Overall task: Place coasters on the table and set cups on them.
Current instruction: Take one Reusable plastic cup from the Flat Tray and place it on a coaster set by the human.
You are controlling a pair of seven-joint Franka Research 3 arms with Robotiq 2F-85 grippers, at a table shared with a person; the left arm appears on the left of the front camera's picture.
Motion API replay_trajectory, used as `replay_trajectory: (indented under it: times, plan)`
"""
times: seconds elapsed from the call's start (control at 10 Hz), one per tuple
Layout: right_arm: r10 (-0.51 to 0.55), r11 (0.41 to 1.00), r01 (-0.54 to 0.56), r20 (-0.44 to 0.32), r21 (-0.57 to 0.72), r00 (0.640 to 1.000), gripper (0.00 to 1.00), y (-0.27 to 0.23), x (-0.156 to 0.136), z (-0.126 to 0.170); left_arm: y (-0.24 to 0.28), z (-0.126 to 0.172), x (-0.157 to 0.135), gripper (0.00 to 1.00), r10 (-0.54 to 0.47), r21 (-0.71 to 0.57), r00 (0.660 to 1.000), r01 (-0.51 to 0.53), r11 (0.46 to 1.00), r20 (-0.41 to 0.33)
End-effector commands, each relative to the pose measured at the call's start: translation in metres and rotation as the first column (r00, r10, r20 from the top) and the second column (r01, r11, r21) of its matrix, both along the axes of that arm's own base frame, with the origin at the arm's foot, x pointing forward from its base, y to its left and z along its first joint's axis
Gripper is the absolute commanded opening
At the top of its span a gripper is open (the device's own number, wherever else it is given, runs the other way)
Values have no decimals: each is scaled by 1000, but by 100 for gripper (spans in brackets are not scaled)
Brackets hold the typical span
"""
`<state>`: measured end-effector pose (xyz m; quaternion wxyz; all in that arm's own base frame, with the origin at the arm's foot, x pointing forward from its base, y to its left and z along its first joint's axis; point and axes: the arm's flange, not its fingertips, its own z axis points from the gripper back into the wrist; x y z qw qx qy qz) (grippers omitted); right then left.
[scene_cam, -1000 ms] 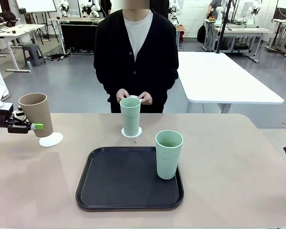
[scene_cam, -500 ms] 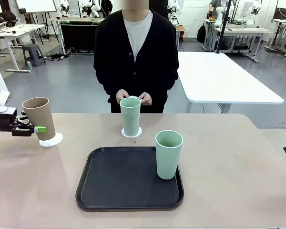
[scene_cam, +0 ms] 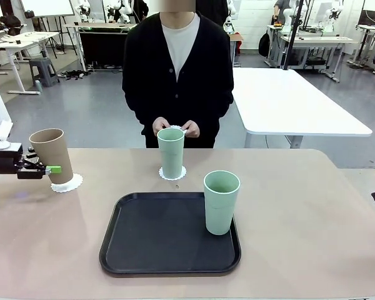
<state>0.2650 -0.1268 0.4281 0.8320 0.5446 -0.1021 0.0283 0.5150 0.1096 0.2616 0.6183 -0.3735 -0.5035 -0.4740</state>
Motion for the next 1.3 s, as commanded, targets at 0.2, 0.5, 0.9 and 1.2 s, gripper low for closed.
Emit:
replay_trajectory:
  times: [0.2,0.5,0.9,1.2]
  plan:
    - [0,1000,0,12,13,1000,100,0,0,0,4,-7,6,83,-6,-14,1000,6,1000,17]
    - [0,1000,0,12,13,1000,100,0,0,0,3,-14,5,83,-16,-15,1000,17,1000,26]
    - [0,1000,0,12,13,1000,100,0,0,0,0,-21,5,83,-43,-17,998,44,999,43]
    - [0,1000,0,12,13,1000,100,0,0,0,-1,-24,5,83,-45,-9,998,45,999,41]
